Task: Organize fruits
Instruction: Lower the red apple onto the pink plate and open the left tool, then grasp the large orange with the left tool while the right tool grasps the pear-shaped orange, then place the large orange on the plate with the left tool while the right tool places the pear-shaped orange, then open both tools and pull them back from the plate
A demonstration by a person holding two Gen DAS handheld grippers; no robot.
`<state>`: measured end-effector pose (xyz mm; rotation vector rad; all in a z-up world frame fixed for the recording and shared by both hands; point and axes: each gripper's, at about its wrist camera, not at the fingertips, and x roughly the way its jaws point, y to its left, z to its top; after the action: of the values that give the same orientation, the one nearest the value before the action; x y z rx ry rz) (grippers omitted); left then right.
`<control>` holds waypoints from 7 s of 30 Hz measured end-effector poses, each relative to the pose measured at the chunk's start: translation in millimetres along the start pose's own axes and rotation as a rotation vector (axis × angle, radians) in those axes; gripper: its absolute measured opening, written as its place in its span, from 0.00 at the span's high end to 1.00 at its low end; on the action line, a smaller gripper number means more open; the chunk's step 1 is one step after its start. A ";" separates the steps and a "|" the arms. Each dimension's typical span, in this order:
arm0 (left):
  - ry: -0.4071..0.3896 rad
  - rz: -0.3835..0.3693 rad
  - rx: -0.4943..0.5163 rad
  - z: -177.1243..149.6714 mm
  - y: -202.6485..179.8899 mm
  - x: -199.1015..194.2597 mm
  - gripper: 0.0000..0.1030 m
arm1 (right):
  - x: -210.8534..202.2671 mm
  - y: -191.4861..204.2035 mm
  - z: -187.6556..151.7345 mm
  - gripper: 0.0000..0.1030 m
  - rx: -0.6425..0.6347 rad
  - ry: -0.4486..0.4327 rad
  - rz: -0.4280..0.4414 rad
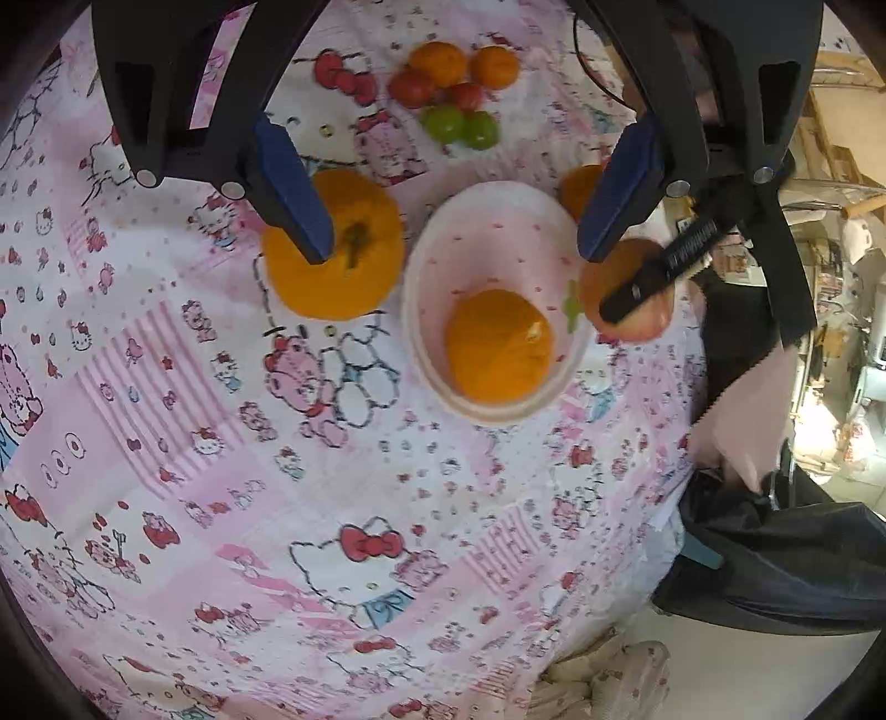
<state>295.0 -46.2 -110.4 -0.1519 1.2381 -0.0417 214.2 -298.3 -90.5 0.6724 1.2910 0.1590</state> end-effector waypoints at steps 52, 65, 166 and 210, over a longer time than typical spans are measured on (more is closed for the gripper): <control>-0.077 0.110 -0.030 -70.5 79.9 -70.7 0.15 | -21.4 -45.6 -12.7 0.11 0.002 -0.037 -0.080; 0.049 0.112 0.042 -92.1 81.7 -20.8 0.13 | 8.7 -43.6 -17.4 0.11 -0.034 0.019 -0.157; 0.054 -0.028 0.200 -94.5 20.6 -58.7 0.15 | 67.8 29.0 -5.7 0.19 -0.165 0.151 -0.030; -0.123 0.018 0.089 -120.2 60.0 -104.9 0.15 | -6.3 44.9 -36.4 0.14 -0.348 -0.064 -0.096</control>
<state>144.2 14.0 -58.5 -0.0648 1.1130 -0.0715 190.3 -251.7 -65.2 0.3149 1.1942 0.2738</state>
